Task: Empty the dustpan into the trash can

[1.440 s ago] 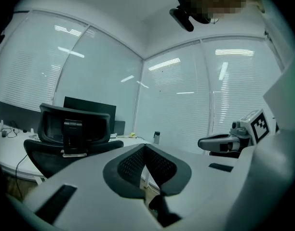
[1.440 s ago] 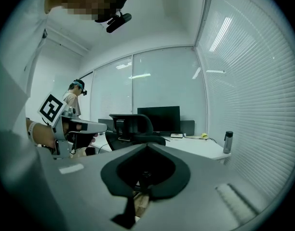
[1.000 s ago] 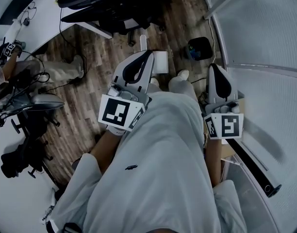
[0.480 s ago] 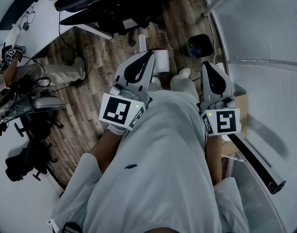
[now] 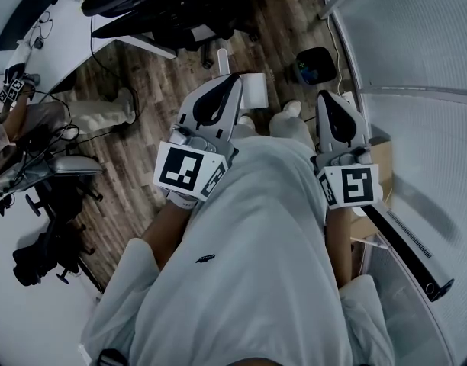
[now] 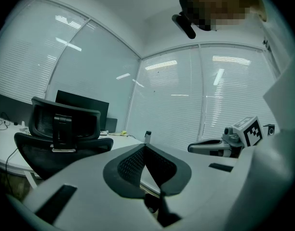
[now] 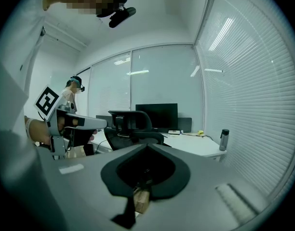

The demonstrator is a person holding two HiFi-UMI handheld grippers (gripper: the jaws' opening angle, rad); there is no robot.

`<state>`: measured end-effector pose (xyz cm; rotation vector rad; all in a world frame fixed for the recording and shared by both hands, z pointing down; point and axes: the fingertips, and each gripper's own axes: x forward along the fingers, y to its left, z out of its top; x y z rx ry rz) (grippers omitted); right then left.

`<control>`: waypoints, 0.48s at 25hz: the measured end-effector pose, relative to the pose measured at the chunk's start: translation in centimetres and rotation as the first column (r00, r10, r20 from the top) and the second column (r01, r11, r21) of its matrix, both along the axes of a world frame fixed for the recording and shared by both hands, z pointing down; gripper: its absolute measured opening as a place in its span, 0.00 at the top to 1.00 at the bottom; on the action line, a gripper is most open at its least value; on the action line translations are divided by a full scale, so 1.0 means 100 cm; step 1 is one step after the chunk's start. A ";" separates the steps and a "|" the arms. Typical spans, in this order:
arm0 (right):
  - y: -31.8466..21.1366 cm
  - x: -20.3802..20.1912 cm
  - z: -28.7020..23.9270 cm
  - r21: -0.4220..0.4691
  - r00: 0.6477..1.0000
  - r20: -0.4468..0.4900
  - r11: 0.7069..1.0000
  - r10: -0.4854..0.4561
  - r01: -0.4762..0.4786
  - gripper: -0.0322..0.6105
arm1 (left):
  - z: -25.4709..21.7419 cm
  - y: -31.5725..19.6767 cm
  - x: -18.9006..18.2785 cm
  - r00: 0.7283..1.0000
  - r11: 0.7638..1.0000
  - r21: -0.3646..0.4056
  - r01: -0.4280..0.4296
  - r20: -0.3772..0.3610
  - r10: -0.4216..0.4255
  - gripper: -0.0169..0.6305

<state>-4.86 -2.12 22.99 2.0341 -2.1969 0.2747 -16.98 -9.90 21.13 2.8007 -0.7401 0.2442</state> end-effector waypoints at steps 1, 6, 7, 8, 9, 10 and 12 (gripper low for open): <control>0.001 -0.001 0.000 0.001 1.000 0.000 1.000 0.000 0.000 0.94 | 0.000 0.001 0.000 1.000 1.000 -0.001 -0.002 0.002 0.002 0.96; 0.002 -0.001 -0.001 0.004 1.000 0.001 1.000 0.004 -0.004 0.93 | -0.001 0.001 0.002 1.000 1.000 0.003 -0.003 0.002 0.003 0.96; 0.002 -0.001 -0.001 0.003 1.000 0.002 1.000 0.004 -0.004 0.94 | -0.001 0.001 0.002 1.000 1.000 0.002 -0.002 0.002 0.002 0.96; 0.002 -0.001 -0.001 0.001 1.000 0.003 1.000 0.003 -0.003 0.94 | -0.002 0.001 0.003 1.000 1.000 0.000 -0.002 0.002 0.002 0.96; 0.002 -0.001 0.000 -0.002 1.000 0.002 1.000 0.003 -0.003 0.94 | -0.002 0.001 0.003 1.000 1.000 -0.003 -0.003 0.001 0.003 0.96; 0.002 0.000 0.001 -0.004 1.000 0.002 1.000 0.003 -0.003 0.93 | -0.002 0.001 0.004 1.000 1.000 -0.007 -0.004 0.000 0.004 0.96; 0.003 0.001 0.002 -0.009 1.000 0.002 1.000 0.003 -0.003 0.94 | -0.001 0.001 0.006 1.000 1.000 -0.018 -0.008 -0.004 0.008 0.96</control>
